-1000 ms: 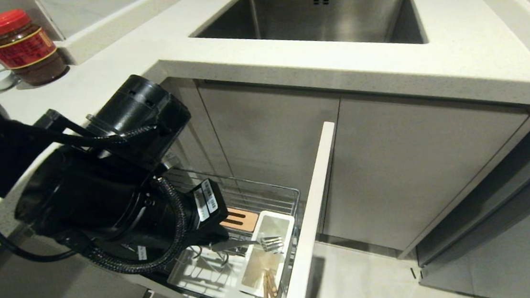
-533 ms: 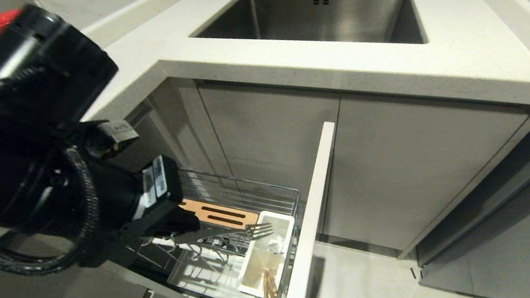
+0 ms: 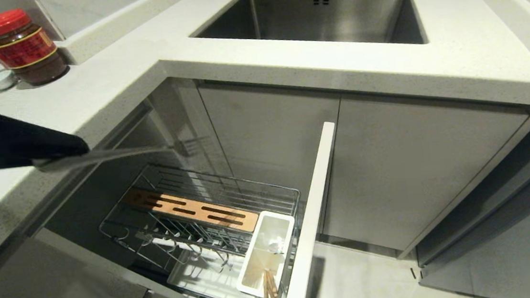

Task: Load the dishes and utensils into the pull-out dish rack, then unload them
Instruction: Take the fork out of the cupboard

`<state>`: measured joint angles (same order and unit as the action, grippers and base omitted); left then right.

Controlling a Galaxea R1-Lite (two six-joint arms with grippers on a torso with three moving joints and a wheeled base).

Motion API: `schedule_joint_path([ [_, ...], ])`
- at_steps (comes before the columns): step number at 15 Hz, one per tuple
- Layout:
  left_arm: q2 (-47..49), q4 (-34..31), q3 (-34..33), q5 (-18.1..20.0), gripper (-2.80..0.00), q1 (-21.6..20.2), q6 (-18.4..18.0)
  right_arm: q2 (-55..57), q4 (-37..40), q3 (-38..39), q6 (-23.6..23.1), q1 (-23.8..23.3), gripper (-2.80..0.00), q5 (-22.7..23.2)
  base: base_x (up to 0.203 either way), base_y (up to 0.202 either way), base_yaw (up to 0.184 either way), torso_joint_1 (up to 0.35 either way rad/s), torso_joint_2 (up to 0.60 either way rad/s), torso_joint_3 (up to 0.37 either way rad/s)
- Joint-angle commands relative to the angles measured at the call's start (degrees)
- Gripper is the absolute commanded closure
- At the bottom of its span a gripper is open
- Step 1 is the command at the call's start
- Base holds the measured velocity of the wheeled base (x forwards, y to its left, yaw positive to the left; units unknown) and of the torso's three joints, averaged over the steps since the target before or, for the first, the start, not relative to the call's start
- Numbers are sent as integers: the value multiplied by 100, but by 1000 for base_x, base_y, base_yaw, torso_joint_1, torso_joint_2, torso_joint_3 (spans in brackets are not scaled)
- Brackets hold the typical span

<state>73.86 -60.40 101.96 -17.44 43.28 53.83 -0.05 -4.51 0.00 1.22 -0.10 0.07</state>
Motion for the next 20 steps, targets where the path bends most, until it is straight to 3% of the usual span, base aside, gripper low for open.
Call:
schedule_joint_path([
  [1,-525,-11,361,-234,0,-57,-87,-4,3,149,1,1,0,1,0,0,0,0,0,0],
  [4,-757,58,676,-558,0,-635,-412,-4,2,149,1,1,0,1,0,0,0,0,0,0],
  [8,-1061,512,796,-594,0,-2065,-993,-4,-6,149,1,1,0,1,0,0,0,0,0,0],
  [12,-1510,718,766,-587,0,-3794,-1461,-4,-4,149,1,1,0,1,0,0,0,0,0,0],
  [18,-1897,821,191,-577,0,-6133,-1901,-4,-6,149,1,1,0,1,0,0,0,0,0,0],
  [20,-1896,1223,-339,-575,0,-6741,-1916,-4,-4,149,1,1,0,1,0,0,0,0,0,0],
])
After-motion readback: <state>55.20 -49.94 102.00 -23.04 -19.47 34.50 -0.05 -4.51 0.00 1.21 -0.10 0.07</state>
